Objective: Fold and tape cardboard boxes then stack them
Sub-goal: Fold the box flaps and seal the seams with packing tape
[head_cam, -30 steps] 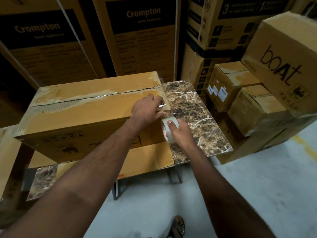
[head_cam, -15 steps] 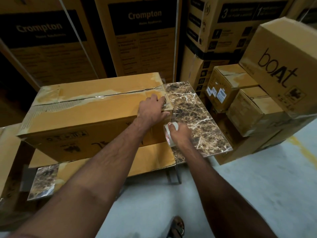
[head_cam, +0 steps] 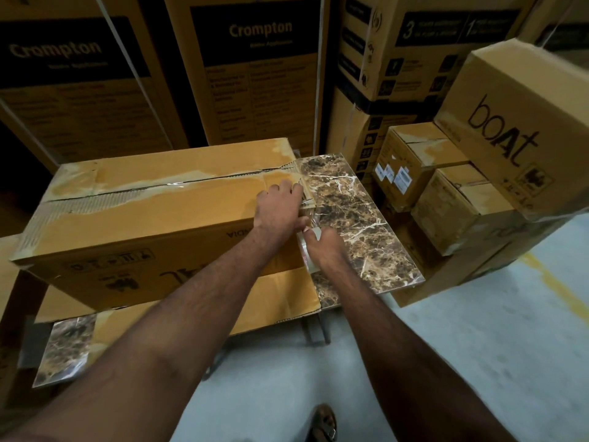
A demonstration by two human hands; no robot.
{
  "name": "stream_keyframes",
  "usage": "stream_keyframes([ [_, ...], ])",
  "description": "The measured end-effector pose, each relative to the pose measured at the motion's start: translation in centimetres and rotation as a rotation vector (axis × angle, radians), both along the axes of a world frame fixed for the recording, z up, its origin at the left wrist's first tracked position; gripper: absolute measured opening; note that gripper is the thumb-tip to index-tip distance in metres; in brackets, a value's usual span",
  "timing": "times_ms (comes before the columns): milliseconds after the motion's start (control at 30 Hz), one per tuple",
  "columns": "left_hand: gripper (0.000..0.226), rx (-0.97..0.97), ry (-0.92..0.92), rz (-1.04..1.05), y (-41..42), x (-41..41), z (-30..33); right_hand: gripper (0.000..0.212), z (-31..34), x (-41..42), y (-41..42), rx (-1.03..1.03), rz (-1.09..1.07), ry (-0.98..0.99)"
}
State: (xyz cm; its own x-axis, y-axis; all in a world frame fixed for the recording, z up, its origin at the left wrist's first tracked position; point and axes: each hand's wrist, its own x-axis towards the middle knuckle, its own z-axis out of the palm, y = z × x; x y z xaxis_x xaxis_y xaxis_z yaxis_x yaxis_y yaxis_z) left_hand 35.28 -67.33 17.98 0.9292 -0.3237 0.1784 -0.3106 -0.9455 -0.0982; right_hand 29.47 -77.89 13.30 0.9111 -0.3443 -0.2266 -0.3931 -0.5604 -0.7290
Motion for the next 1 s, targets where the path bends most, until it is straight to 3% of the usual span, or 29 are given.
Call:
stream_keyframes([
  [133, 0.059, -0.208, 0.064, -0.094, 1.1, 0.6, -0.4, 0.063, -0.6, -0.5, -0.7, 0.063, 0.010, 0.029],
  [233, 0.037, -0.473, 0.239, -0.198, 2.6, 1.4, 0.3, 0.074, 0.0, -1.4, -0.7, -0.074, -0.086, -0.049],
  [300, 0.035, -0.767, 0.363, -0.180, 3.1, 1.0, 1.2, 0.047, 1.0, -1.6, -0.9, -0.108, -0.113, -0.269],
  [367, 0.041, -1.084, 0.530, -0.152, 2.9, -0.5, 2.6, 0.021, 2.5, -1.6, -1.1, 0.009, -0.031, -0.419],
  [467, 0.061, -1.319, 0.752, -0.140, 2.0, -2.4, 3.6, 0.019, 4.7, -1.7, -0.8, 0.390, 0.117, -0.398],
  [600, 0.071, -1.384, 0.829, -0.144, 1.1, -3.7, 4.8, 0.016, 7.1, -2.8, -1.3, 0.965, 0.221, -0.191],
  [667, 0.073, -1.375, 0.818, -0.148, 1.3, -4.3, 5.3, 0.018, 7.9, -3.4, -2.1, 1.143, 0.281, -0.111],
  [867, 0.078, -1.441, 0.756, -0.127, 0.8, -5.4, 4.7, 0.047, 8.8, -5.0, -3.7, 1.202, 0.392, 0.013],
  [1000, 0.077, -1.469, 0.747, -0.132, -0.9, -7.1, 3.5, 0.053, 7.9, -6.1, -4.1, 1.206, 0.390, 0.067],
])
